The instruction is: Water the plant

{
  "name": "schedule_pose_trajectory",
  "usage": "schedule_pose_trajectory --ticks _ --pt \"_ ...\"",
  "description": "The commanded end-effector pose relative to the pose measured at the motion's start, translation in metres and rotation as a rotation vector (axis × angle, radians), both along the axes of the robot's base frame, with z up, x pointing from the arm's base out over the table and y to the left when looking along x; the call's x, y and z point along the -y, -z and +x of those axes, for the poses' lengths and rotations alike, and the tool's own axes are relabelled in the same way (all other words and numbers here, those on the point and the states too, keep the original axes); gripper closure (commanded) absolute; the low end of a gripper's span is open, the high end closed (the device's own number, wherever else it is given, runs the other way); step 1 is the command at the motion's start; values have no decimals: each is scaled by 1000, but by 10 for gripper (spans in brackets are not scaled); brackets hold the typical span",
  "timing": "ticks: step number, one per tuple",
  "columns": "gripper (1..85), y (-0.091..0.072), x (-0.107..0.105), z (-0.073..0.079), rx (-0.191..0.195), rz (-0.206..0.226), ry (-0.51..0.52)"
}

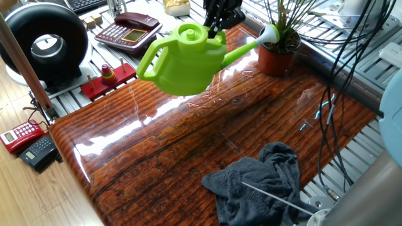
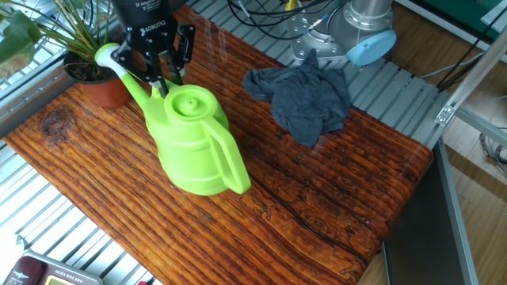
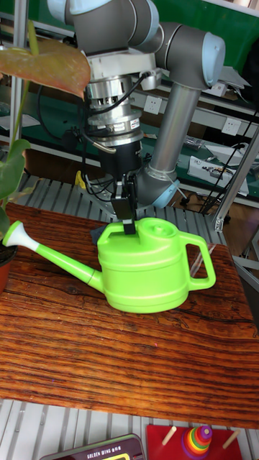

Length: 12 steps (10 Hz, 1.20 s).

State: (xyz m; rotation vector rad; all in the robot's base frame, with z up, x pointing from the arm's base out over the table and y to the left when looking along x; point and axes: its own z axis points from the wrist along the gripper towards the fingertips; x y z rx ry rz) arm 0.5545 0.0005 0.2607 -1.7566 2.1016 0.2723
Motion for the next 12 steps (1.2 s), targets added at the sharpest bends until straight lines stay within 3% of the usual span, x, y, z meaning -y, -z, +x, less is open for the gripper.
schedule_pose_trajectory --ticks 1,5,12 --pt "847 -3 -2 -2 18 28 -9" --pt "847 -4 0 -6 30 32 -17" --pt "847 -14 -15 -10 48 113 -22"
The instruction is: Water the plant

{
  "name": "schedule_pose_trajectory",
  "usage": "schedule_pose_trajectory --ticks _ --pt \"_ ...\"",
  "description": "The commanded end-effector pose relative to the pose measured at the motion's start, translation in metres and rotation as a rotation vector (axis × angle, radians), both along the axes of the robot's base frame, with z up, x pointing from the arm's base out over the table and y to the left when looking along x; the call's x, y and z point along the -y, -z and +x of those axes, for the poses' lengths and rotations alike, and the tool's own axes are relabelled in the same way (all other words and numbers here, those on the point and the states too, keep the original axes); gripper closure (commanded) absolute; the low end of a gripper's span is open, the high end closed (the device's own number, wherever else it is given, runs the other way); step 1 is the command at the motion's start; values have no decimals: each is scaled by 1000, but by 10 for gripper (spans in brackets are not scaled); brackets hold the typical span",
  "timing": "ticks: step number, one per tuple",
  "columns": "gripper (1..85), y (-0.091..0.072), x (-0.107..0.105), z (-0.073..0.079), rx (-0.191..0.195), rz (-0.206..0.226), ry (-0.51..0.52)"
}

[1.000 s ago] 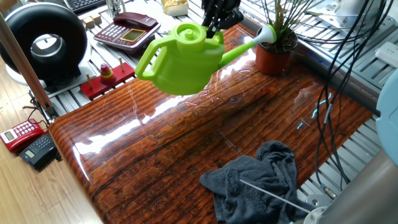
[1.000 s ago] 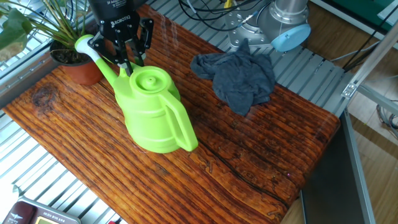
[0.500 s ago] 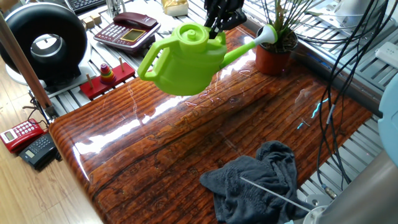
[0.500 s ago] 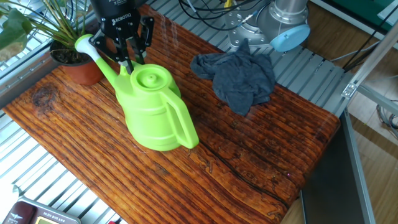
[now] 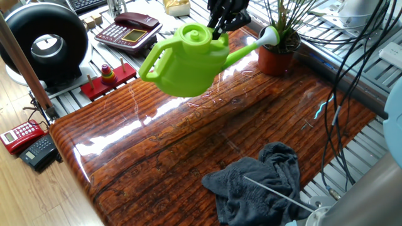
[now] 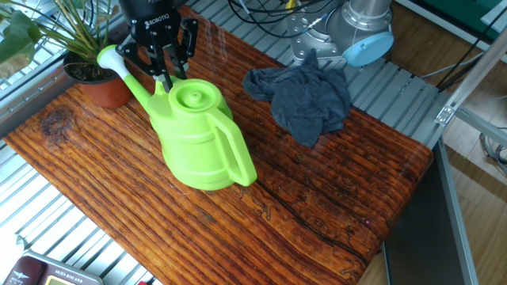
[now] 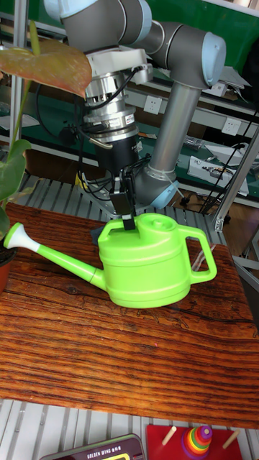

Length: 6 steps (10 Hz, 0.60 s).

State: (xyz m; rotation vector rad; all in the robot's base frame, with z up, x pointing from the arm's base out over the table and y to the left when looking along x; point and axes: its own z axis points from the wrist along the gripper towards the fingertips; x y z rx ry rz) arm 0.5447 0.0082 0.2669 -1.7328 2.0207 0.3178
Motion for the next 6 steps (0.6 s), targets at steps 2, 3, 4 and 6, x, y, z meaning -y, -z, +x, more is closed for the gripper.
schedule_pose_trajectory --ticks 2,3,4,6 --pt "847 -9 -8 -1 11 44 5" --pt "847 -9 -7 -2 10 43 6" --pt "847 -8 -6 -2 9 39 11" --pt "847 -6 -2 -1 13 22 11"
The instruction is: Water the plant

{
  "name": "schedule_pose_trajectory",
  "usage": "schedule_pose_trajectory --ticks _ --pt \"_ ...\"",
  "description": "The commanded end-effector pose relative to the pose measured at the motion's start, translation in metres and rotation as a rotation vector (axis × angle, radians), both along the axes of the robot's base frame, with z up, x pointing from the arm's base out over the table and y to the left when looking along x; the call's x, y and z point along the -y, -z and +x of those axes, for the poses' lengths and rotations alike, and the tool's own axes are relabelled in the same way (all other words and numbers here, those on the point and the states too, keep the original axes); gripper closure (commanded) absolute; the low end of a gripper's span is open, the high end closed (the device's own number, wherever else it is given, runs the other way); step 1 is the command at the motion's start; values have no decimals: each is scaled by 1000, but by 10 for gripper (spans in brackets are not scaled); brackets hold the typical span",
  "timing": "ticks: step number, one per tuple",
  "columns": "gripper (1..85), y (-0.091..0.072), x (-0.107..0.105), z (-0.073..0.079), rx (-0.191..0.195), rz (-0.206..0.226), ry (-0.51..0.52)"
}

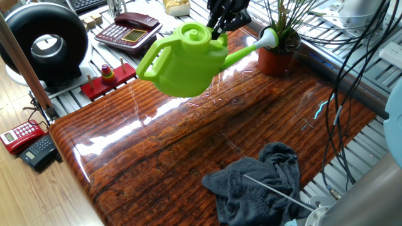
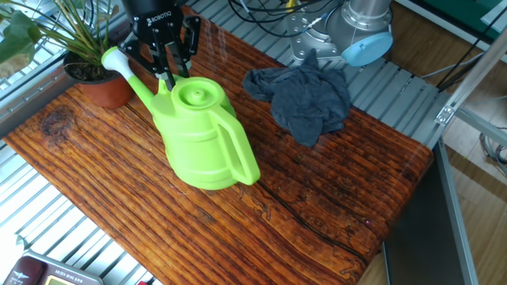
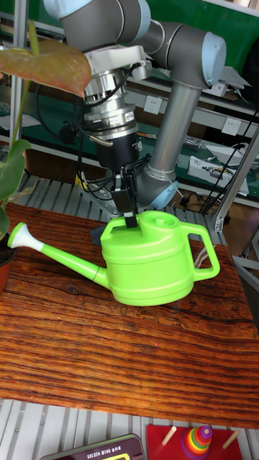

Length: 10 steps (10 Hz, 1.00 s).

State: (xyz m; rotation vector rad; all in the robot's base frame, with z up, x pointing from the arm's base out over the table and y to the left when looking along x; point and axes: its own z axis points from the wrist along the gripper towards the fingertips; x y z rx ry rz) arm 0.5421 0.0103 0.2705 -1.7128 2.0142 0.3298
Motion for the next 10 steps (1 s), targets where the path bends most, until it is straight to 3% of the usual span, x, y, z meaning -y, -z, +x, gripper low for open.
schedule_pose_trajectory --ticks 1,4,7,10 --pt "847 -2 1 1 7 0 4" --pt "847 -1 7 3 16 -29 1" --pt "847 -2 4 3 16 -20 3" --pt "847 -8 -10 -5 -7 40 -19"
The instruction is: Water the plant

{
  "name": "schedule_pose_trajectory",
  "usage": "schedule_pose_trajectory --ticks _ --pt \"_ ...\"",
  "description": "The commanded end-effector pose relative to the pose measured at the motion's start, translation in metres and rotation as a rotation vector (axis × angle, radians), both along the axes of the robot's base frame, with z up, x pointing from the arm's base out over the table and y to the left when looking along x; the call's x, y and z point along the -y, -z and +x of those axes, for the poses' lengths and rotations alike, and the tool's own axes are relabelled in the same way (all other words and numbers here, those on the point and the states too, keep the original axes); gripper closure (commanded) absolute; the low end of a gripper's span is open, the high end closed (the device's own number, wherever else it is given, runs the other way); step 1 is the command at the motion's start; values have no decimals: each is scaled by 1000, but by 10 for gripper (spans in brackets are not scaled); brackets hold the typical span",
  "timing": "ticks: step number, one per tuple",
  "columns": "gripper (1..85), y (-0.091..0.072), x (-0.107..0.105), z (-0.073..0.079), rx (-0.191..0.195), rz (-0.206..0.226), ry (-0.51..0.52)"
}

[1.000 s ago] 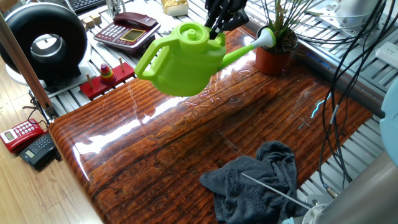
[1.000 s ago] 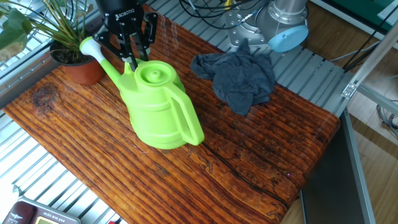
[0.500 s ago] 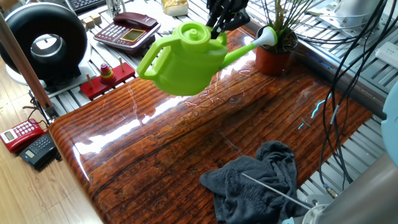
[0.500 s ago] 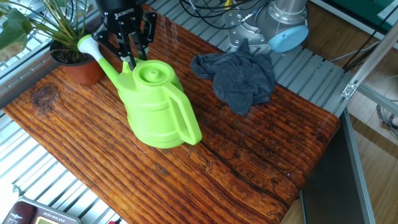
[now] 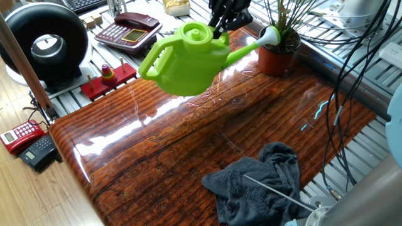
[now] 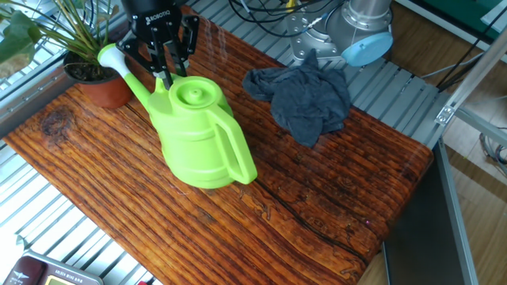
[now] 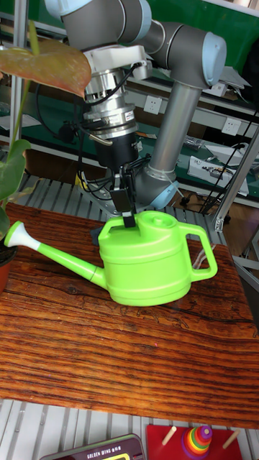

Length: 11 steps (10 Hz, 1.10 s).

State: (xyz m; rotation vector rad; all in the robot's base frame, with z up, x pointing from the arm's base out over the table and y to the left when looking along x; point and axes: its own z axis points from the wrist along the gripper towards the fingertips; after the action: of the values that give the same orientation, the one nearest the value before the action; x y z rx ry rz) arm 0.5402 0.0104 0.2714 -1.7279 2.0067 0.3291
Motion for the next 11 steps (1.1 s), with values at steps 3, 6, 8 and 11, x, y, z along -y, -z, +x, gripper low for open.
schedule_pose_trajectory --ticks 3,6,8,11 --pt "847 -4 2 12 20 9 68" --pt "847 -5 5 20 20 -13 130" --pt "847 -15 -1 19 20 -10 149" --pt "847 -19 -3 21 24 7 150"
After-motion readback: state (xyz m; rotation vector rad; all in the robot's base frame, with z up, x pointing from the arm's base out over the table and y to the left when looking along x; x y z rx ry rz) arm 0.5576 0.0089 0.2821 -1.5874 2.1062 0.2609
